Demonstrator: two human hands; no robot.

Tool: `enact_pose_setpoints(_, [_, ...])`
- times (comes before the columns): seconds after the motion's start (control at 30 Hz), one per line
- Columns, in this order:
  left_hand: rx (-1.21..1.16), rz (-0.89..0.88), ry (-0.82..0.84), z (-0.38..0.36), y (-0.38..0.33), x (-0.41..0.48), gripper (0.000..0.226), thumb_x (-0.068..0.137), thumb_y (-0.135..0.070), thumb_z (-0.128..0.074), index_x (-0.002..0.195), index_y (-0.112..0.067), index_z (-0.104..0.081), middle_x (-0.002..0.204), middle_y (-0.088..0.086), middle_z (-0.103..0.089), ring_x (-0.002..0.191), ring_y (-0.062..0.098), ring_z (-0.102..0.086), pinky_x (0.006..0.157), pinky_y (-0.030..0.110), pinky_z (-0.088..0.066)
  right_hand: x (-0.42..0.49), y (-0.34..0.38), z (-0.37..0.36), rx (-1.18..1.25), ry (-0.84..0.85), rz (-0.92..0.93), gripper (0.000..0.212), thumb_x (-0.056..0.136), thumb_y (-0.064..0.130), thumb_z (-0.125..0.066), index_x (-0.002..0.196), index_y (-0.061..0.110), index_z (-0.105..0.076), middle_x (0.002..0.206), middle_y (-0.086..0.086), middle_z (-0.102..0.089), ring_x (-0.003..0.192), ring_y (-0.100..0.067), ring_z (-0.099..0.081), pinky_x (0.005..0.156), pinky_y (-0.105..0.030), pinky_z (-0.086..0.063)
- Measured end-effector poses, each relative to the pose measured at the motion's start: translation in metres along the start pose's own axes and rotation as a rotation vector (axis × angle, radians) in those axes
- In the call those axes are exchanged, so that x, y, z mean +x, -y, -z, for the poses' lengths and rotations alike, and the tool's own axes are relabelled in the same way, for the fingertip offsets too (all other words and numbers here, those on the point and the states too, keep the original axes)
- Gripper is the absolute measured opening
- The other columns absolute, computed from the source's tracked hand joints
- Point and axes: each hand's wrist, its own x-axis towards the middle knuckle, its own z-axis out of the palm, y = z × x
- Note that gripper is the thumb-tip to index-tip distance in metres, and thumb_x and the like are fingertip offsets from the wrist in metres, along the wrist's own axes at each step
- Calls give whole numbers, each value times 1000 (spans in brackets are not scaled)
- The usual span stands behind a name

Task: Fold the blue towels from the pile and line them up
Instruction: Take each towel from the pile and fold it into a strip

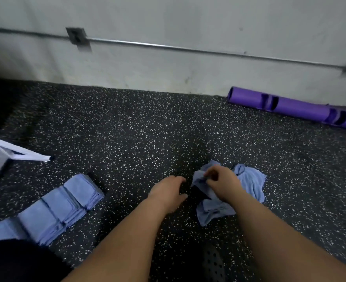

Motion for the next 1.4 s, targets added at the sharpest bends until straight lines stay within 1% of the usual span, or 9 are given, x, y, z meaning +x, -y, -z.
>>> enact_pose_setpoints(0.1, [-29,-43,-105,28,-20,-18,55,99,-43,-69,149,-33,-49,141,-2,-58,128,25,-60,109,46,-51,-14,28,29,117,-51,61,23,90,11,-72,91,34,-71,93,11,-73,89,-12,-68,78,-30,-53])
enact_pose_setpoints(0.2, [-52,-67,-223,55,-36,-35,55,99,-43,-69,149,-34,-48,142,-2,-57,126,25,-61,107,47,-53,-32,59,56,183,-90,154,26,88,6,-73,91,32,-72,86,11,-74,80,-6,-67,70,-24,-51])
enact_pose_setpoints(0.4, [-43,-141,-426,110,-47,-76,39,99,-47,-65,136,-38,-61,126,-8,-69,110,17,-67,96,43,-58,-67,111,100,349,-36,309,23,86,0,-74,94,22,-76,83,-1,-76,72,-8,-67,70,-33,-55])
enact_pose_setpoints(0.63, [-92,-209,-583,164,-53,-121,4,98,-37,-66,97,-35,-70,92,-14,-72,85,10,-68,80,41,-60,-100,161,130,449,7,409,19,90,5,-78,101,21,-78,97,-4,-80,100,-21,-75,93,-33,-60])
enact_pose_setpoints(0.8, [-199,-247,-694,188,-50,-146,5,100,-34,-61,95,-33,-62,85,-12,-70,80,12,-66,78,40,-57,-117,178,131,406,62,504,22,89,9,-80,105,24,-78,95,6,-81,91,-9,-75,88,-27,-58])
enact_pose_setpoints(0.97, [-177,-297,-663,191,-31,-158,4,101,-34,-66,99,-31,-66,83,-14,-69,80,7,-64,78,35,-55,-111,180,107,281,-59,487,9,92,23,-78,94,32,-78,74,10,-73,60,-1,-58,63,-24,-47])
enact_pose_setpoints(1.13, [-287,-302,-587,199,-10,-156,7,92,-36,-81,89,-30,-77,84,-18,-74,81,2,-68,73,23,-52,-102,180,98,226,-87,494,5,93,31,-76,92,35,-75,75,11,-71,60,-1,-55,63,-23,-48])
enact_pose_setpoints(1.3, [-391,-265,-651,211,5,-146,12,88,-35,-87,82,-29,-78,82,-17,-75,80,3,-70,72,27,-55,-84,177,99,145,-95,479,10,98,29,-73,88,32,-74,74,10,-71,59,0,-55,57,-12,-43])
enact_pose_setpoints(1.4, [-472,-222,-717,222,15,-138,15,86,-35,-88,80,-26,-78,77,-17,-73,73,1,-66,67,22,-50,-69,172,102,32,-52,441,13,99,30,-71,87,32,-73,72,17,-71,61,2,-59,59,-15,-45])
